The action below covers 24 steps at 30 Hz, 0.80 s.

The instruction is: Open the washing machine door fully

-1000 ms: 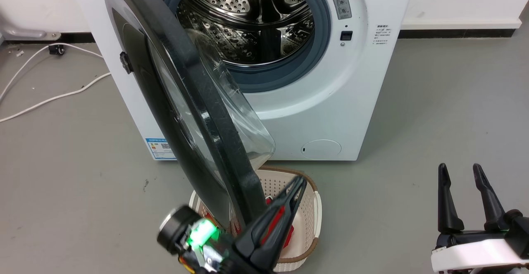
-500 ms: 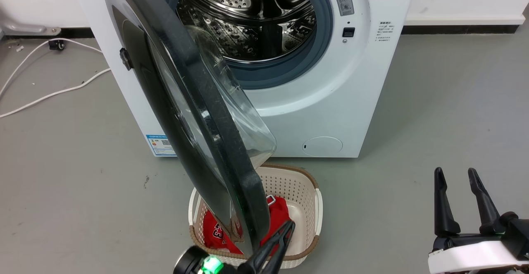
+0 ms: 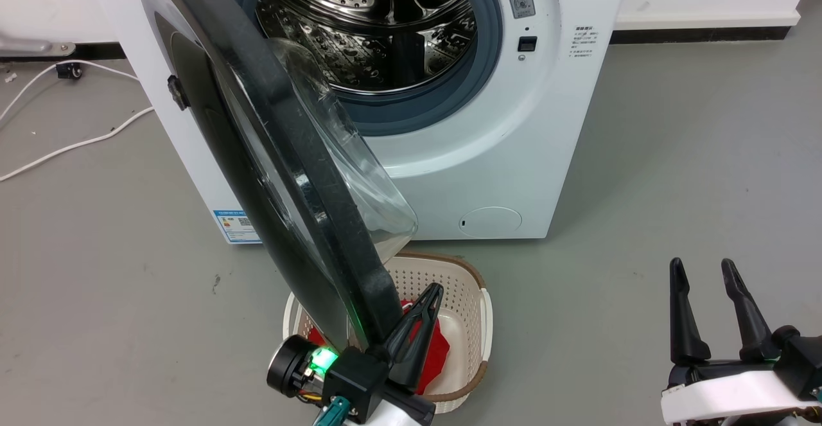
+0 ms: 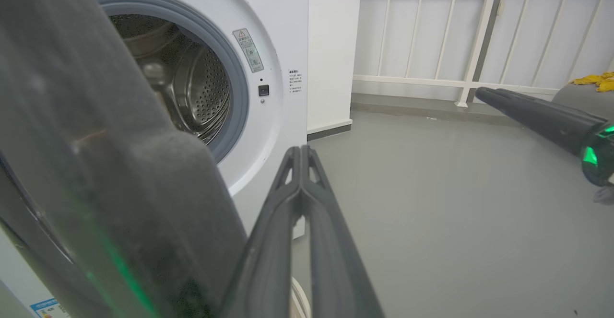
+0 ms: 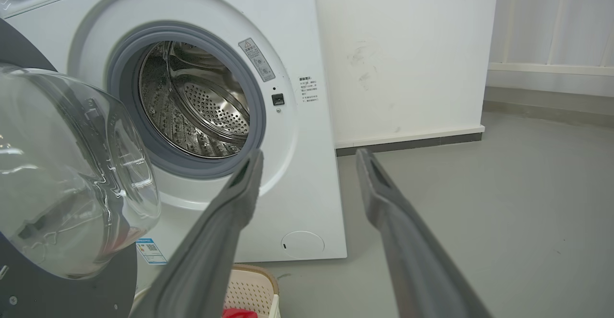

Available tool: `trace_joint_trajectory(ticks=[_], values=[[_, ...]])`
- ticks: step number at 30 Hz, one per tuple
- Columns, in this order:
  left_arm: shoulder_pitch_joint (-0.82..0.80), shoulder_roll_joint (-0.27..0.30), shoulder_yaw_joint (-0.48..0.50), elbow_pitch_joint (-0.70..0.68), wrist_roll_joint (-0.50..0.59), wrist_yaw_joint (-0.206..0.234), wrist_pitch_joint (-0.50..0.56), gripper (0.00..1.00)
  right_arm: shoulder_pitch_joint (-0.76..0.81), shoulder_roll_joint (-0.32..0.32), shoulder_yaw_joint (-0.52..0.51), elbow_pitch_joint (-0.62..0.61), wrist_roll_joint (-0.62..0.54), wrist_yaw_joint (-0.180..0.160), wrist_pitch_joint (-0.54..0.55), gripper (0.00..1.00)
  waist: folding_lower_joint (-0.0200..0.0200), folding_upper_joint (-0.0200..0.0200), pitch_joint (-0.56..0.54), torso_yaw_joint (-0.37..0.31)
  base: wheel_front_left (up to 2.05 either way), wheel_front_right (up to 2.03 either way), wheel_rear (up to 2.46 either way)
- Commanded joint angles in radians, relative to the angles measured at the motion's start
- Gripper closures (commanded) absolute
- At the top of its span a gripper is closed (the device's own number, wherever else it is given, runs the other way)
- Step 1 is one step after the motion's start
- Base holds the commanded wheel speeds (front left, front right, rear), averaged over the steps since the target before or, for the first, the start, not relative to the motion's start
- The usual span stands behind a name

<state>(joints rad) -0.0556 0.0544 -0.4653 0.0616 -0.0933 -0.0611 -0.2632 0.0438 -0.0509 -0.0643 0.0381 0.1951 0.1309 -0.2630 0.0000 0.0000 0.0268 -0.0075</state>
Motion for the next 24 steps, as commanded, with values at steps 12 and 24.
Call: trace_joint_trajectory(ticks=[12, 24], values=[[-0.041, 0.002, 0.015, 0.067, -0.055, 0.089, -0.002, 1.00, -0.012, 0.002, 0.016, 0.021, 0.026, 0.000, -0.002, 0.00, 0.0000, 0.0000, 0.005, 0.005, 0.00, 0.00, 0.00], [0.064, 0.013, 0.062, -0.003, -0.047, 0.093, -0.001, 1.00, -0.003, 0.002, 0.025, 0.031, 0.039, 0.000, -0.002, 0.00, 0.0000, 0.0000, 0.004, 0.028, 0.00, 0.00, 0.00]])
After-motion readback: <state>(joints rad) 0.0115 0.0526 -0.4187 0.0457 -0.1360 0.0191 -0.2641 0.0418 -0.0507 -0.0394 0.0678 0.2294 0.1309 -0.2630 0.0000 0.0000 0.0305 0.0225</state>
